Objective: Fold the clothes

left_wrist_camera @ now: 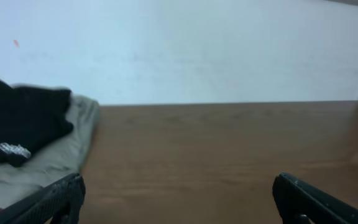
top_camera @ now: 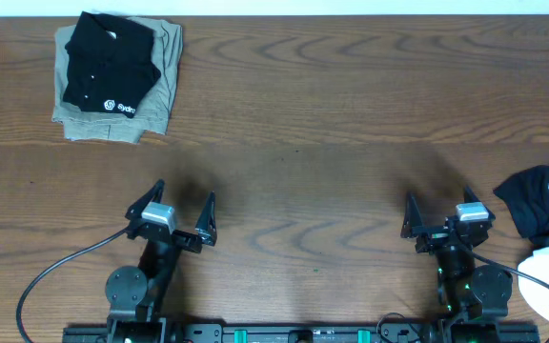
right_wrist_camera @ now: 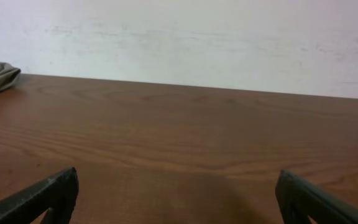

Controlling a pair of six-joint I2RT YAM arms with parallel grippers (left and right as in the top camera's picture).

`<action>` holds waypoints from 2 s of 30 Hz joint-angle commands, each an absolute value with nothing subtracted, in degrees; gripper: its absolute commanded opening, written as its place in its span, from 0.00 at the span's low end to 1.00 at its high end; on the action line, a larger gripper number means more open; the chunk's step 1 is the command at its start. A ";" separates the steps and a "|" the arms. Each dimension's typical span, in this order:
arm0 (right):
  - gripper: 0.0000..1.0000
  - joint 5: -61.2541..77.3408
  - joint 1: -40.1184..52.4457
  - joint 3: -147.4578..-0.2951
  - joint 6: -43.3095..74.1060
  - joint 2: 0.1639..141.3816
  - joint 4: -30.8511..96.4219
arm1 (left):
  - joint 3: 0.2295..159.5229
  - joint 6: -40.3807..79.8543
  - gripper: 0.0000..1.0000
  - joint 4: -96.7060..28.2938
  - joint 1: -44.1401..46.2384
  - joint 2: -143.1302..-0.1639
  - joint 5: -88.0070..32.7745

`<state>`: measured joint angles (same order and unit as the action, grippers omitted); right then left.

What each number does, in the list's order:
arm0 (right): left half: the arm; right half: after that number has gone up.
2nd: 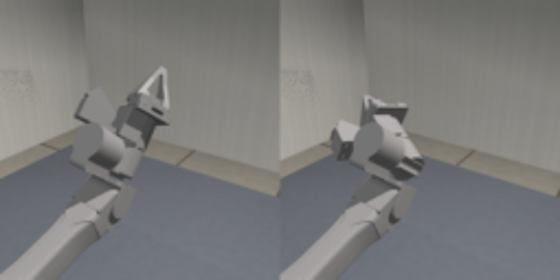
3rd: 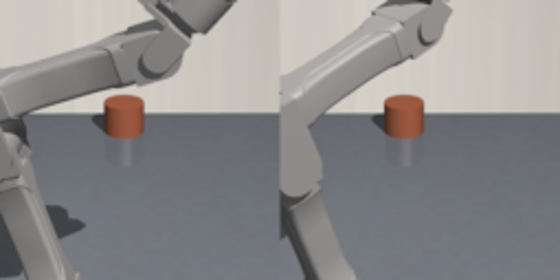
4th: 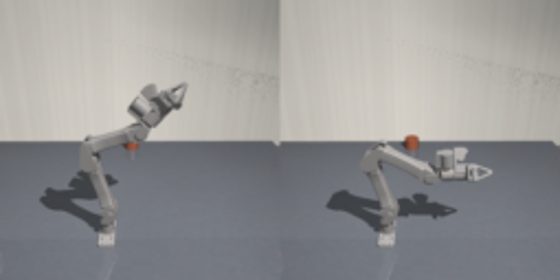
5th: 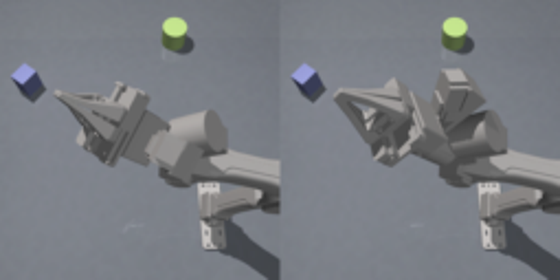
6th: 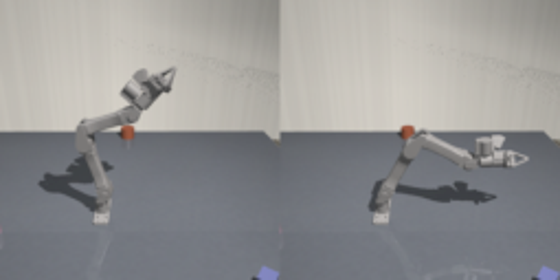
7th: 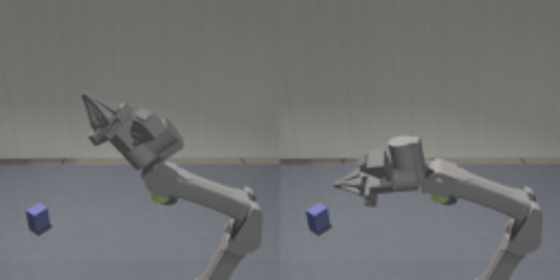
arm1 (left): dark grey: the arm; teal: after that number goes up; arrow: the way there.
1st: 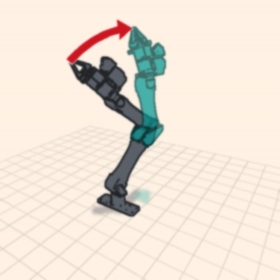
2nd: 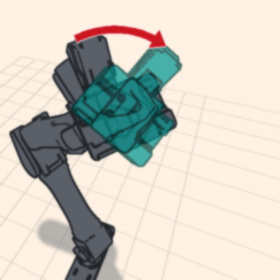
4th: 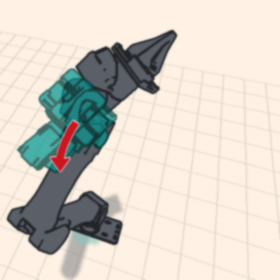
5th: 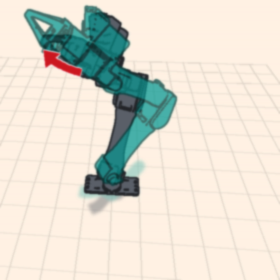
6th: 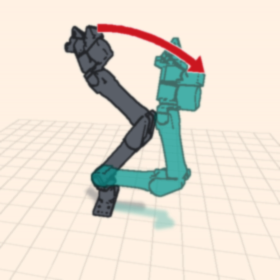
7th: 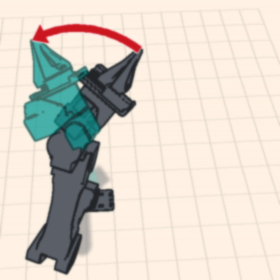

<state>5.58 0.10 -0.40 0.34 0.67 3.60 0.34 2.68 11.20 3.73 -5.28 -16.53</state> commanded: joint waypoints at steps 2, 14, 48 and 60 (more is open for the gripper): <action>0.99 5.41 -0.36 -0.32 -0.49 0.32 3.81 | 0.23 -2.35 0.98 10.98 2.00 -2.55 -15.31; 0.99 5.41 -0.36 -0.32 -0.49 0.32 3.81 | 0.23 -2.98 0.98 -1.63 -1.19 -0.05 -9.69; 0.99 5.41 -0.36 -0.32 -0.49 0.32 3.81 | 0.23 -2.96 0.98 -3.20 -2.79 -0.23 -9.39; 0.99 5.41 -0.36 -0.32 -0.49 0.32 3.81 | 0.23 -2.96 0.98 -3.20 -2.79 -0.23 -9.39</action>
<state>5.58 0.10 -0.40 0.34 0.67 3.57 1.08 -1.98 -1.08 -2.57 -0.62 -8.78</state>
